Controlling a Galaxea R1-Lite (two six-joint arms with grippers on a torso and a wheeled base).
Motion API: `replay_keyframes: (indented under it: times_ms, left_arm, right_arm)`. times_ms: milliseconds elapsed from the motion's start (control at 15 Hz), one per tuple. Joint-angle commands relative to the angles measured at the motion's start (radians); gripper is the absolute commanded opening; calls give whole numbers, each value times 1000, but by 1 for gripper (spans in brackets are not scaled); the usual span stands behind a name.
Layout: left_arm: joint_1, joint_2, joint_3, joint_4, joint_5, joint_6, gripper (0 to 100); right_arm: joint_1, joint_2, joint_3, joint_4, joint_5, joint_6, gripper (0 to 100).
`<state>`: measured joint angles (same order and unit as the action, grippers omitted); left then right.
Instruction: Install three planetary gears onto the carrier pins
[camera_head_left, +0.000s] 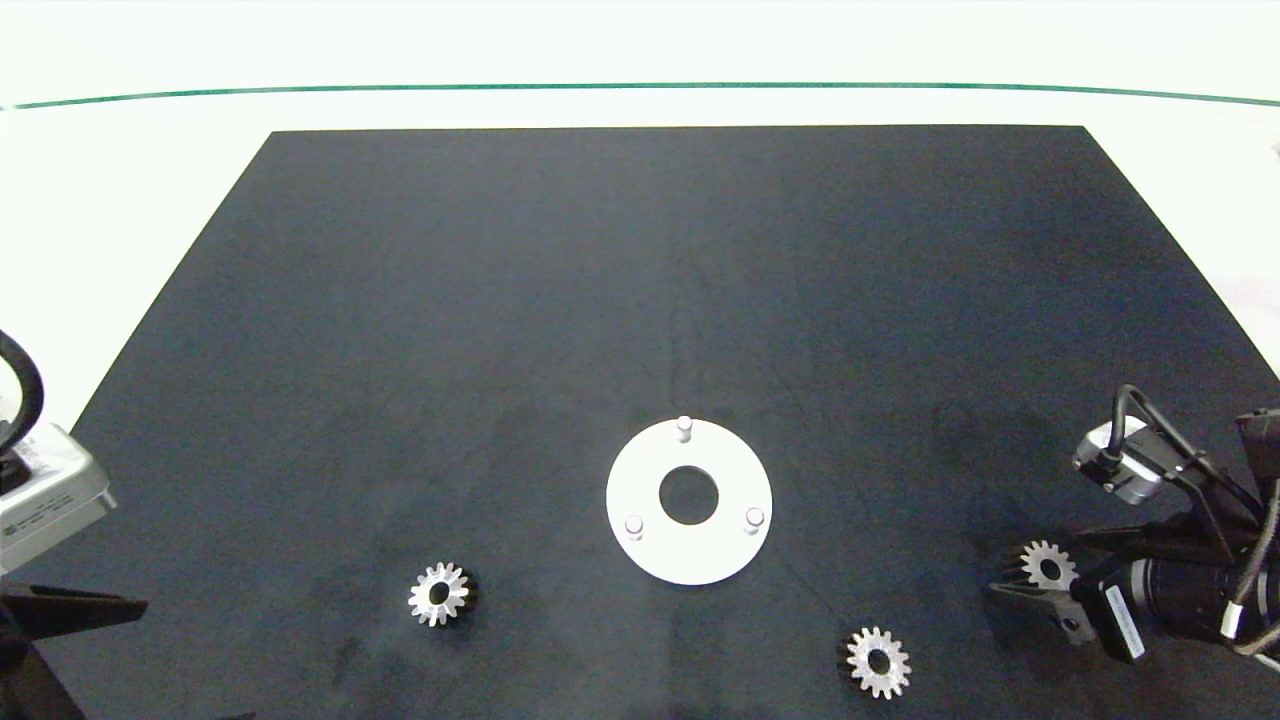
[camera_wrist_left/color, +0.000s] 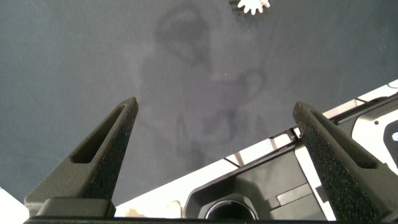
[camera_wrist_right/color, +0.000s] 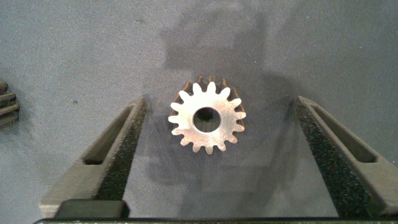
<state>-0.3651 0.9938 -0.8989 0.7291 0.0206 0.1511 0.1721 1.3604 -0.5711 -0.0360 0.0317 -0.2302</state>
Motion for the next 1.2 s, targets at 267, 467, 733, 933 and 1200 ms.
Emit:
replay_keyframes:
  times_ms: [267, 467, 733, 933, 1200]
  left_arm:
    - [-2, -4, 0, 4, 1, 1, 100]
    - [-2, -3, 0, 4, 1, 1, 100]
    - [-2, -3, 0, 4, 1, 1, 100]
    - [-2, -4, 2, 6, 1, -1, 100]
    - [-2, -4, 2, 6, 1, -1, 100]
  right_arm:
    - [27, -12, 2, 1, -3, -12, 84]
    - [27, -9, 5, 1, -3, -15, 78]
    - [26, -4, 8, 2, -3, -17, 70]
    - [26, -3, 8, 2, -3, -17, 64]
    - [26, -1, 8, 2, -3, -17, 57]
